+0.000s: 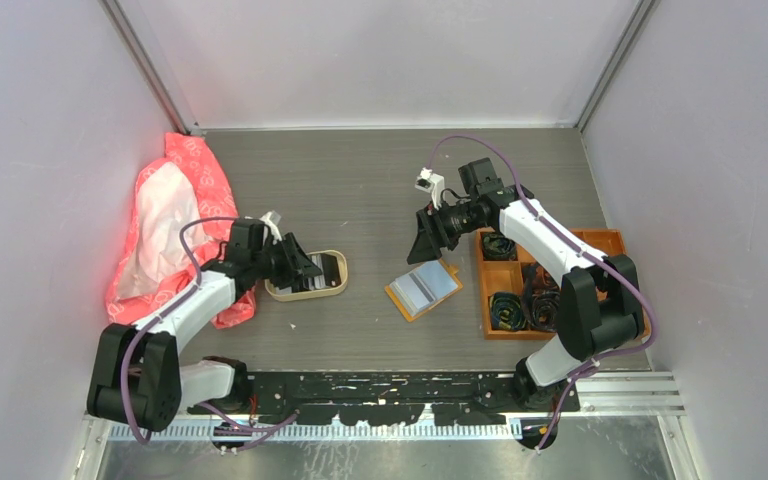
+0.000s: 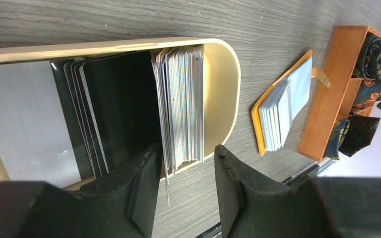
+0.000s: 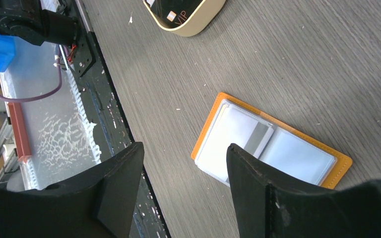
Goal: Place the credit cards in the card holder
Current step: Pick up the credit card from the storage box.
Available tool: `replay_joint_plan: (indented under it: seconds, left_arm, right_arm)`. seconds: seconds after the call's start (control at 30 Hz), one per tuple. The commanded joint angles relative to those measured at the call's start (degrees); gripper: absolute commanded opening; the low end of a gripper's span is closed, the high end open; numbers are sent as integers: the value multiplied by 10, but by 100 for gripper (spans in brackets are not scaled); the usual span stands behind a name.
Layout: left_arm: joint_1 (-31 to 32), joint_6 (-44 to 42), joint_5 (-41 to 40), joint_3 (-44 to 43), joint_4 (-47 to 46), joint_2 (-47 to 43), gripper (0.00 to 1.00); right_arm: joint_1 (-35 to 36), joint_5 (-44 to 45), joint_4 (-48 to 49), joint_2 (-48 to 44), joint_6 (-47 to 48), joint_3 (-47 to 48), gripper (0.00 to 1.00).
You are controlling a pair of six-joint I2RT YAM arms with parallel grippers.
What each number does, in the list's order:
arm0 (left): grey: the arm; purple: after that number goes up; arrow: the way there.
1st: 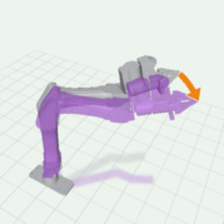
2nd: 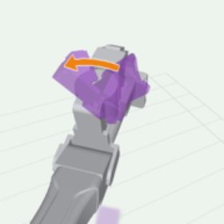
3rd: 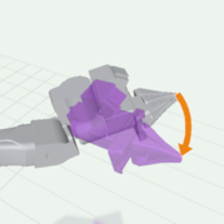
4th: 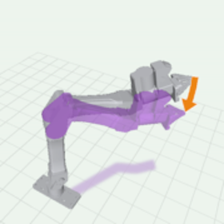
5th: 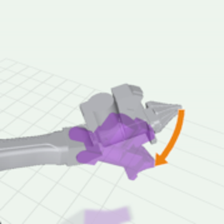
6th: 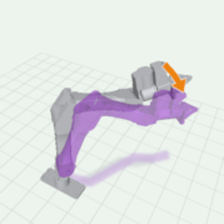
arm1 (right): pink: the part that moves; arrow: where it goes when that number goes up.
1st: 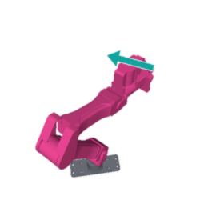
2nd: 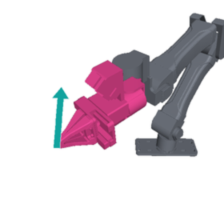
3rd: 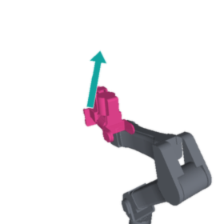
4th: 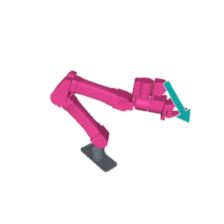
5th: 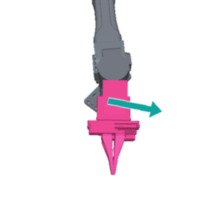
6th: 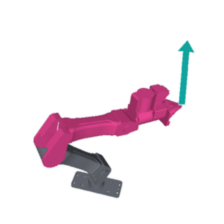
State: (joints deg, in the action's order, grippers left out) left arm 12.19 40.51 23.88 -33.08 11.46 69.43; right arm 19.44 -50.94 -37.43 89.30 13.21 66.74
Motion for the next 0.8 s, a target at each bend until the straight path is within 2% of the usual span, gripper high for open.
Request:
replay_joint_plan:
  seconds: [0.0, 0.77]
  left_arm:
    - [-5, -6, -5, -4, -1, -18, 42]
    - [-12, -9, -73, 5, 41, -35, 15]
  right_arm:
    - [2, -17, 1, -9, 7, 23, 67]
    - [2, -18, 0, -9, 8, 23, 67]
